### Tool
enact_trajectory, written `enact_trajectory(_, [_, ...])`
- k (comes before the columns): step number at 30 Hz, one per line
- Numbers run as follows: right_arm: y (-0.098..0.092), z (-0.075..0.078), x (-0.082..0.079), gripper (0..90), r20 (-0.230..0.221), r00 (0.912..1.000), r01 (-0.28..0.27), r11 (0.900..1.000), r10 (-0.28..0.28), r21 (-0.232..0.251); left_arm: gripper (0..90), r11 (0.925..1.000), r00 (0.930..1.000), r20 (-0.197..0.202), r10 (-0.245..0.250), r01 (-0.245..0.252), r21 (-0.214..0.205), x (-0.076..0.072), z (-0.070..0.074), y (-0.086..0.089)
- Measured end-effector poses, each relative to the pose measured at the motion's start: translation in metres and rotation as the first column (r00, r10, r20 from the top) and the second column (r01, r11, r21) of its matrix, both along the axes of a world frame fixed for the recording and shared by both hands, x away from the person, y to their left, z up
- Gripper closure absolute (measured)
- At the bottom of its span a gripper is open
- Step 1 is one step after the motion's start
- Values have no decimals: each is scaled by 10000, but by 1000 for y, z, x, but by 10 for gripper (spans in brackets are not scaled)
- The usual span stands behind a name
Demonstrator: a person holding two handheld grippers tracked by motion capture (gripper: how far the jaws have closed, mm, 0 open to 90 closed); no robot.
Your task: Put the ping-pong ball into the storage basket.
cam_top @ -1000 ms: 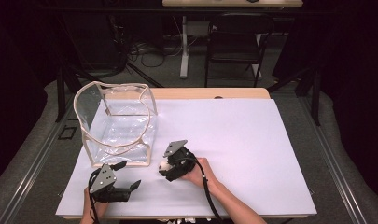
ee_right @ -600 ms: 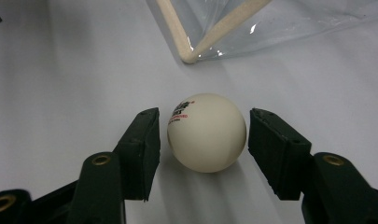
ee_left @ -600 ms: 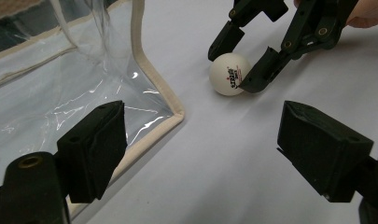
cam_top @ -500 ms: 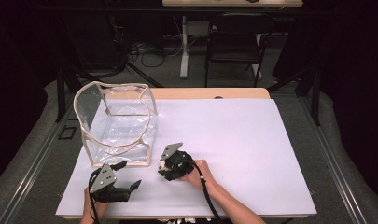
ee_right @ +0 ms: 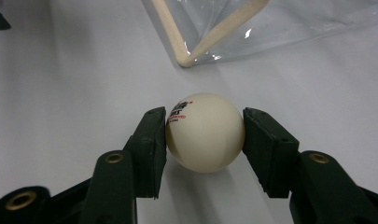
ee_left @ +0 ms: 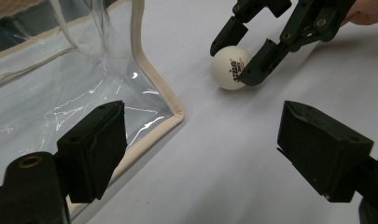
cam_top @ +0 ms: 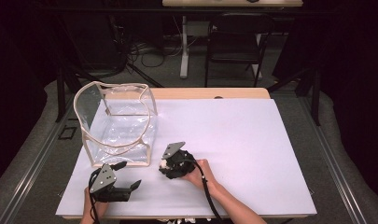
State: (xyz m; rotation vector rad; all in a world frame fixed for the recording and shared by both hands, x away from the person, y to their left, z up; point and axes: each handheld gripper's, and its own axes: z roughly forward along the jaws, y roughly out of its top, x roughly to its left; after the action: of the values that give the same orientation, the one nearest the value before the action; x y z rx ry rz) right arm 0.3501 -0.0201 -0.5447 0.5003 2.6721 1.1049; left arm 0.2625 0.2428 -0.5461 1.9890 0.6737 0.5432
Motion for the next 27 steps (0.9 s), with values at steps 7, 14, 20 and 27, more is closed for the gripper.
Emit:
enact_trajectory(7, [-4,5,0,505,60,9999,112,9999,-113,32,161,10000,10000,1,8,-8,-13,0,0,1])
enact_trajectory(14, [-11,13,0,505,214,9992,339,9993,-342,136,161,10000,10000,44,-9,9,-4,-1,1,0])
enact_trajectory(20, [-16,16,1,505,297,9985,464,9988,-468,146,161,10000,10000,43,12,-12,-33,-1,1,1])
enact_trajectory(27, [-24,22,3,505,420,9965,711,9971,-722,270,161,10000,10000,54,-14,14,-7,-1,1,0])
